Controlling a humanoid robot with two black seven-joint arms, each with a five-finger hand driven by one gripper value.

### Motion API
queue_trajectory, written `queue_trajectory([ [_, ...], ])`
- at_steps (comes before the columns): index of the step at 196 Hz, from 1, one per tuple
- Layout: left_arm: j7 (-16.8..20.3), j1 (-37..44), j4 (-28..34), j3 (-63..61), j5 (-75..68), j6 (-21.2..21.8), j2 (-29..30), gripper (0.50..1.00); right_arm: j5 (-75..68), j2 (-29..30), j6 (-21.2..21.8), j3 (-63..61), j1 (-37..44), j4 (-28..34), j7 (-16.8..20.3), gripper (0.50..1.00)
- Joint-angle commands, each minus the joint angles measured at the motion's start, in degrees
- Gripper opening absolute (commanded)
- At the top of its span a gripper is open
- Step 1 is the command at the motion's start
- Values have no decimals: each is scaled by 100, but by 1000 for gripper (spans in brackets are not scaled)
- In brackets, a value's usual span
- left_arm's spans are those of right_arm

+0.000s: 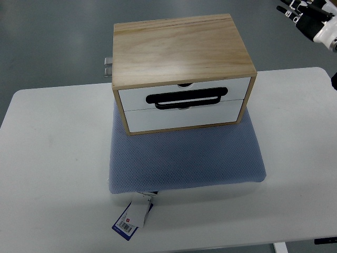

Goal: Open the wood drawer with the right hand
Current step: 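Raise the right hand and swing it toward the wooden drawer box, then lower the right hand onto the upper drawer's black handle and hook fingers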

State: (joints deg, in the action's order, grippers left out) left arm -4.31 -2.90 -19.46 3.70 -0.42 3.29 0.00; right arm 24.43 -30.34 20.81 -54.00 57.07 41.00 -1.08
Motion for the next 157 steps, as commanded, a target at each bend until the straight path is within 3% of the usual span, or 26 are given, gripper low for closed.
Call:
queue_trajectory([
  [1,1,-44,-5,8,-10,-4,0,1000,869,-647,37,916,621,918,371,944],
  [12,1,-52,-31,8,-10,-12,0,1000,1107,-982,63,1505,1016,1506,669,944],
  [23,1,-52,-31,8,-10,-13,0,1000,1107,-982,63,1506,1017,1508,670,944],
  [24,1,-52,-84,-1,-10,-4,0,1000,1168,-1226,89,2185,1530,1995,966,944],
  [38,1,-61,-111,-1,-10,-4,0,1000,1134,-1404,177,3263,2440,2448,1460,942],
  [48,1,-61,-111,-1,-10,-4,0,1000,1134,-1404,177,3264,2441,2448,1461,942],
  [49,1,-70,-111,-1,-10,-4,0,1000,1125,-1474,247,3943,3033,2735,1879,940],
  [58,1,-79,-111,-1,-10,-4,0,1000,1046,-1536,291,4485,3530,3142,2339,940],
  [91,1,-79,-111,-1,-10,-4,0,1000,-298,-1457,11,5522,4506,4284,3570,936],
  [102,1,-79,-102,-1,-2,-4,0,1000,-702,-1317,-262,5786,4769,4522,3608,936],
  [112,1,-79,-102,-1,-1,-4,0,1000,-703,-1316,-262,5787,4770,4522,3608,936],
  [113,1,-79,-93,-1,-1,-4,0,1000,-990,-1107,-523,5934,4961,4635,3608,936],
  [132,1,-79,-76,-1,-1,-4,0,1000,-1397,-693,-938,5980,5095,4645,3608,936],
  [143,1,-79,-75,-1,-1,-4,0,1000,-1397,-692,-939,5980,5095,4645,3608,936],
  [144,1,-79,-75,-1,-1,-4,0,1000,-1571,-423,-1174,5997,5095,4645,3608,936],
  [148,1,-79,-75,-1,-1,-13,0,1000,-1634,-324,-1281,6015,5095,4645,3608,936],
  [157,1,-79,-75,-1,-1,-13,0,1000,-1635,-323,-1282,6015,5095,4645,3608,936],
])
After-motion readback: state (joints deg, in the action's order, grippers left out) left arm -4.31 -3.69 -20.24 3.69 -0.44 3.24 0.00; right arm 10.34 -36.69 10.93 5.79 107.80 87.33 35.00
